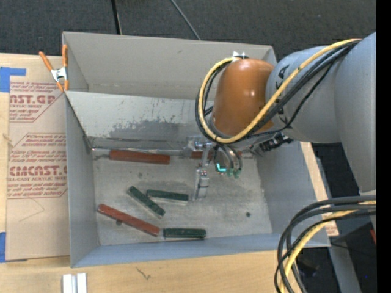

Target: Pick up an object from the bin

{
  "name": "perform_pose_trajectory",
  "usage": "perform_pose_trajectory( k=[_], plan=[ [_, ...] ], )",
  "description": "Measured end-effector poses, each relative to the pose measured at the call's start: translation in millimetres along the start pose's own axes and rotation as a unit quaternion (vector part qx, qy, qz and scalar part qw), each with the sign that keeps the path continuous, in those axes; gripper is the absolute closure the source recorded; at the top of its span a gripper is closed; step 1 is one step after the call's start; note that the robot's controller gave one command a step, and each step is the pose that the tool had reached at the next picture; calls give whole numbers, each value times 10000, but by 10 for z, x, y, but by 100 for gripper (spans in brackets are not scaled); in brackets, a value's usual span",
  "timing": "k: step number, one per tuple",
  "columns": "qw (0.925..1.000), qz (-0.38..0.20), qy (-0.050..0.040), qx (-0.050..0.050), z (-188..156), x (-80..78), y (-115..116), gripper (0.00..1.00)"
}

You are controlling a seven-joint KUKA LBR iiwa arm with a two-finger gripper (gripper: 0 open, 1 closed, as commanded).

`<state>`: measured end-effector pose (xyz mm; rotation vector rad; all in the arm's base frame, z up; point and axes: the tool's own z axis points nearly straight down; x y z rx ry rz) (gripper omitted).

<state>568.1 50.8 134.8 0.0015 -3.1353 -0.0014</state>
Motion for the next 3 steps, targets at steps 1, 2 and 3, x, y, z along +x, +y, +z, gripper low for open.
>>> perform_pose_trajectory(
  k=[1, 2, 3],
  plan=[
    [10000, 3, -37, -2, -42, -20, -2, 0],
    [9963, -854, -27, 2, 656, 355, 240, 100],
    [9963, -854, -27, 2, 656, 355, 239, 100]
  ],
)
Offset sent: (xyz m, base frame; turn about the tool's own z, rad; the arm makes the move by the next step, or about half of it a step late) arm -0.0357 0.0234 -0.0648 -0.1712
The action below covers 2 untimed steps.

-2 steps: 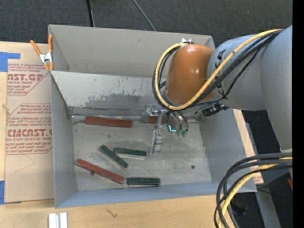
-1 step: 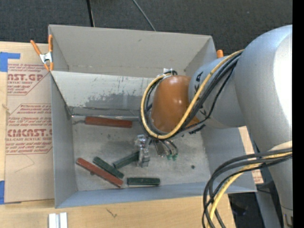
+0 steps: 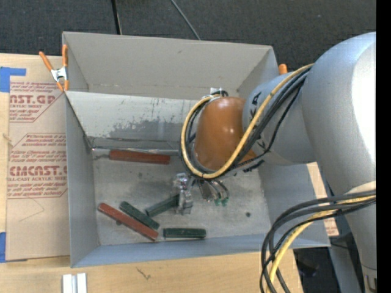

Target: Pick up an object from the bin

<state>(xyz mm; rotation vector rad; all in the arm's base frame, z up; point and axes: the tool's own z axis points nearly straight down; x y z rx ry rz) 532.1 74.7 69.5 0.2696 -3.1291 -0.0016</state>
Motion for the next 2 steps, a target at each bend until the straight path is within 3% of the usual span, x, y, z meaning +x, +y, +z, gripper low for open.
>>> perform_pose_trajectory(
  k=[1, 2],
  plan=[
    [10000, -26, 33, 3, -429, -101, 1, 100],
    [9998, -194, -41, 9, -768, -262, 180, 100]
  ],
)
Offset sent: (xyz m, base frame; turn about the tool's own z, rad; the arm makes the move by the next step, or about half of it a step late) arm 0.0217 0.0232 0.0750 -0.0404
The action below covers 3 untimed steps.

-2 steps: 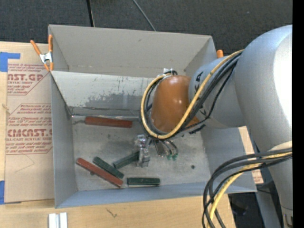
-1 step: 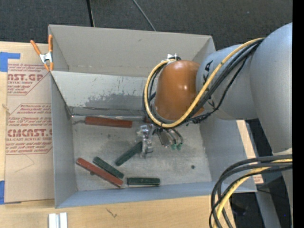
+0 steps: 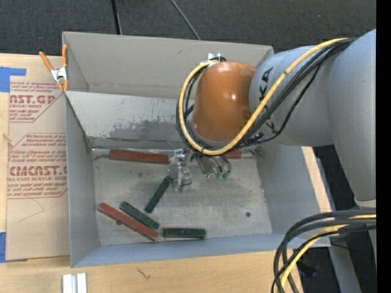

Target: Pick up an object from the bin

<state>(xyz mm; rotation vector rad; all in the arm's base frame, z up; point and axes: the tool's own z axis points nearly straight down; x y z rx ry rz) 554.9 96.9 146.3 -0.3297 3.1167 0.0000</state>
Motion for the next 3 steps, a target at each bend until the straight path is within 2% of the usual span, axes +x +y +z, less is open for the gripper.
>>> perform_pose_trajectory(
  k=[1, 3],
  plan=[
    [9906, 1365, 32, -4, -83, 112, 193, 0],
    [9907, 1363, 28, -4, -75, 109, 192, 0]
  ],
)
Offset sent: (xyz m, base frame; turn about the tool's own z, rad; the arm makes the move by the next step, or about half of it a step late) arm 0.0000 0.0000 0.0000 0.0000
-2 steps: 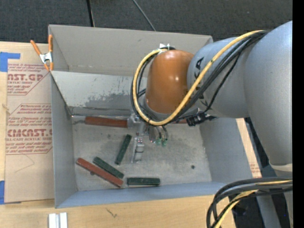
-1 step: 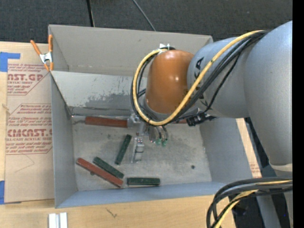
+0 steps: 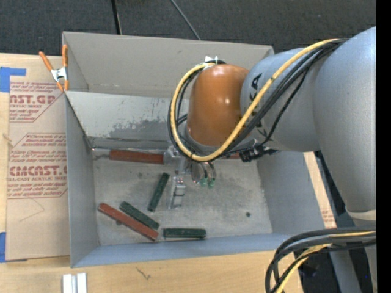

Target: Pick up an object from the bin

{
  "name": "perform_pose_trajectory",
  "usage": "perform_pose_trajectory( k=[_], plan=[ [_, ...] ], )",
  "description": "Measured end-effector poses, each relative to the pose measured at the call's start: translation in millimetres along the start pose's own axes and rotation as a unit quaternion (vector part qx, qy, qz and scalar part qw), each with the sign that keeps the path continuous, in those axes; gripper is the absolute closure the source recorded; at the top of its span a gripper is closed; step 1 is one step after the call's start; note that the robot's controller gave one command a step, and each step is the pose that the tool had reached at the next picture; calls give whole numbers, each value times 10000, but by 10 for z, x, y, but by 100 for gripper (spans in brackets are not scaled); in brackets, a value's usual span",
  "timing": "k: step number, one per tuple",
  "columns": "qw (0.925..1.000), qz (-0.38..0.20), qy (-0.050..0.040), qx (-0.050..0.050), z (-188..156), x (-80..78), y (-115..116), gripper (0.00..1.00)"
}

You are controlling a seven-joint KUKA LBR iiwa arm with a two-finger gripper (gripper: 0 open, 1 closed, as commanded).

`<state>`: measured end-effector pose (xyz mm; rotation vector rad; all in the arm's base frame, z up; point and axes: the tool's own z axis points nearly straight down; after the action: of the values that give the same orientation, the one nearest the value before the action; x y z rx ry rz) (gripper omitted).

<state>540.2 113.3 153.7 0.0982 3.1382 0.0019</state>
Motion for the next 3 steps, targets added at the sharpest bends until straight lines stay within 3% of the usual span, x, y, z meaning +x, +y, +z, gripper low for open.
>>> perform_pose_trajectory(
  k=[1, 2, 3],
  plan=[
    [9952, -977, 29, 10, 219, 208, 177, 0],
    [9647, -2633, 1, -5, 803, -423, 150, 100],
    [9647, -2633, 2, -6, 803, -423, 150, 100]
  ],
)
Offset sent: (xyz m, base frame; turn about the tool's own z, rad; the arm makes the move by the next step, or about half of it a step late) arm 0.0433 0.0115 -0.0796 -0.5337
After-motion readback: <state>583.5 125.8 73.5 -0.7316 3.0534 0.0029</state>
